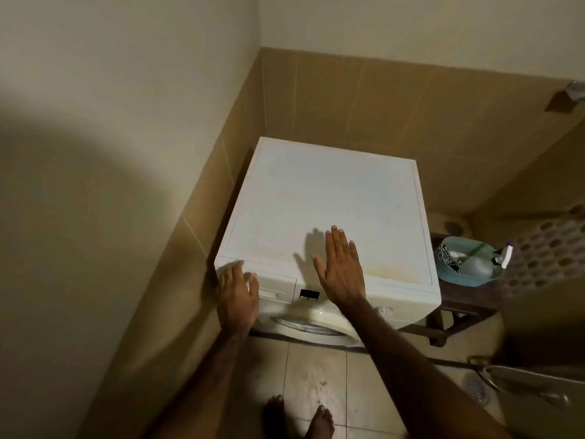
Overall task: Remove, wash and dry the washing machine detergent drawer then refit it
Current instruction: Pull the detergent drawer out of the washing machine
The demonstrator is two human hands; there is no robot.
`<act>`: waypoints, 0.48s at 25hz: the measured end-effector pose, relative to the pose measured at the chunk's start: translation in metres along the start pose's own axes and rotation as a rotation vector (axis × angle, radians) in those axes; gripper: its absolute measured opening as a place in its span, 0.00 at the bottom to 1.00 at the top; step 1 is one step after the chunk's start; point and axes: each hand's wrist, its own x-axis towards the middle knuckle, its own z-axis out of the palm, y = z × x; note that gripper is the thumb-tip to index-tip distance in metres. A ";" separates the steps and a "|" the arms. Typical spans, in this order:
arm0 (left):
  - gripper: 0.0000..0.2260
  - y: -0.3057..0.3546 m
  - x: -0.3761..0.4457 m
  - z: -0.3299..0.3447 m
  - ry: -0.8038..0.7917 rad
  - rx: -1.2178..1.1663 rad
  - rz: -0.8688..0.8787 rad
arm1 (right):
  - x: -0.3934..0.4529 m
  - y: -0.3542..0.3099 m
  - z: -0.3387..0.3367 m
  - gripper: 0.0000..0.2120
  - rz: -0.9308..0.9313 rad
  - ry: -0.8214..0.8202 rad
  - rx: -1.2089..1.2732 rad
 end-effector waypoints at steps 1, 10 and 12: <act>0.17 -0.003 0.001 0.004 -0.020 -0.152 -0.180 | 0.000 0.000 0.006 0.38 0.024 -0.045 -0.008; 0.28 -0.045 0.003 0.025 -0.282 -1.375 -1.135 | 0.009 0.010 0.049 0.46 0.053 -0.197 -0.065; 0.31 -0.047 0.002 0.031 -0.249 -1.484 -1.204 | 0.015 0.009 0.053 0.41 0.051 -0.212 -0.061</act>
